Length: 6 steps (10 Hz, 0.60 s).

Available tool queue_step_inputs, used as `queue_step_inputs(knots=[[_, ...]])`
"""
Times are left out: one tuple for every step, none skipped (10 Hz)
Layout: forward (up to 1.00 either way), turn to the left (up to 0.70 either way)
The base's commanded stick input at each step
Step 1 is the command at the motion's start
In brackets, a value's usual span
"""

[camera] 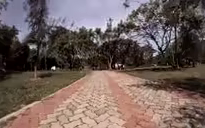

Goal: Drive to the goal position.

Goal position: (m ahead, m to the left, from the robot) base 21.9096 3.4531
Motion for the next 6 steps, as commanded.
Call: queue_step_inputs(knots=[[0.70, 0.00], [0.70, 0.00], [0.70, 0.00], [0.70, 0.00], [0.70, 0.00], [0.70, 0.00]])
